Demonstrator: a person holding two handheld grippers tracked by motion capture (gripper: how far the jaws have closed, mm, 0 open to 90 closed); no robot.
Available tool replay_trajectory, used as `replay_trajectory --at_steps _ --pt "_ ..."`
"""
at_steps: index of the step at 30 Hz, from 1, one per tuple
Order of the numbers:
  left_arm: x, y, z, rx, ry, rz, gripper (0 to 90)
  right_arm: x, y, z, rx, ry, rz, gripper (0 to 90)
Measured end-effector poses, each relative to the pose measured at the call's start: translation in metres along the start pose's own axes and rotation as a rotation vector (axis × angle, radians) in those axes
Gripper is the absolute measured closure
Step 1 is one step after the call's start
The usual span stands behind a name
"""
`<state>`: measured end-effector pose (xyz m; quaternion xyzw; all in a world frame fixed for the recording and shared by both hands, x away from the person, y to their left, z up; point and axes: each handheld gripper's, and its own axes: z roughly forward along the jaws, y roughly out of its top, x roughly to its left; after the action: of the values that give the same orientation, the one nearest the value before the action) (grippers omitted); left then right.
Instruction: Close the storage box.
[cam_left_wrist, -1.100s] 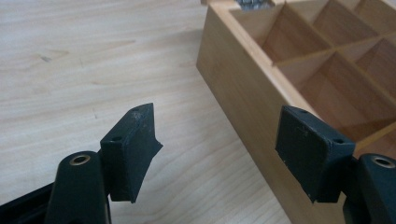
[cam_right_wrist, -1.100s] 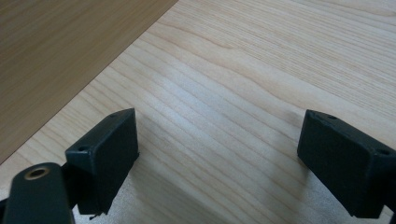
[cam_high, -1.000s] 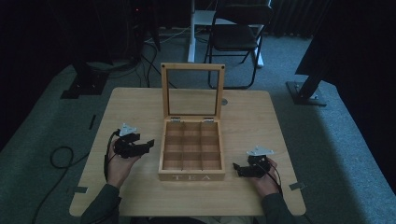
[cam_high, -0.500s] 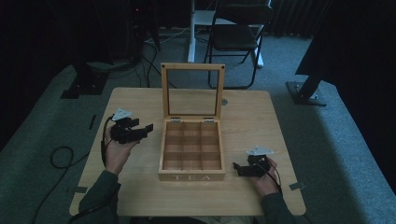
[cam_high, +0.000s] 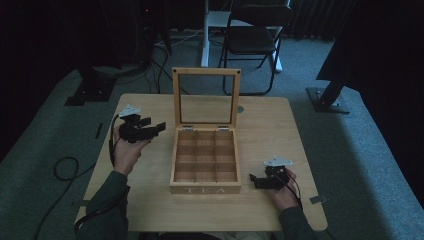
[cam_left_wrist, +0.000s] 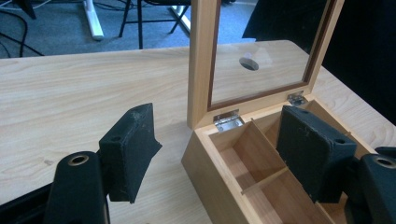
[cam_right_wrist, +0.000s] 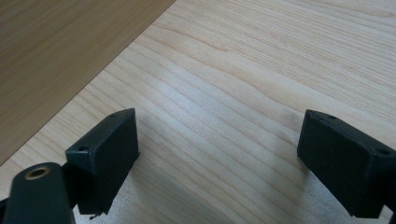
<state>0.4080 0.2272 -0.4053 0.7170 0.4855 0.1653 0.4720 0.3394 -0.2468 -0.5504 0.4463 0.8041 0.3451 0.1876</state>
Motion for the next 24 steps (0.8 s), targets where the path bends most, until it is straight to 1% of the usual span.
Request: replay_trajectory --at_steps 10,12,14,16,18,20,24 --pt "-0.005 0.014 0.012 0.005 0.010 0.033 27.6 0.000 0.000 0.000 0.001 0.001 -0.001 12.1" --pt "-0.004 0.018 0.018 0.000 0.033 0.061 27.7 0.000 0.000 0.000 0.001 0.001 -0.001 12.1" --pt "-0.003 0.020 0.023 0.003 0.034 0.075 27.7 0.000 0.000 0.000 0.001 0.001 -0.001 12.1" --pt "-0.003 0.023 0.027 0.004 0.046 0.095 27.7 0.000 0.000 0.000 0.001 0.001 -0.001 12.1" --pt "-0.003 0.026 0.031 -0.003 0.046 0.109 27.7 0.000 0.000 0.000 0.001 0.001 -0.001 12.1" --pt "-0.003 0.028 0.034 -0.002 0.049 0.131 27.7 0.000 0.000 0.000 0.001 0.001 -0.001 12.1" --pt "-0.003 0.034 0.039 -0.005 0.052 0.149 27.7 0.000 0.000 0.000 0.001 0.001 -0.001 12.1"
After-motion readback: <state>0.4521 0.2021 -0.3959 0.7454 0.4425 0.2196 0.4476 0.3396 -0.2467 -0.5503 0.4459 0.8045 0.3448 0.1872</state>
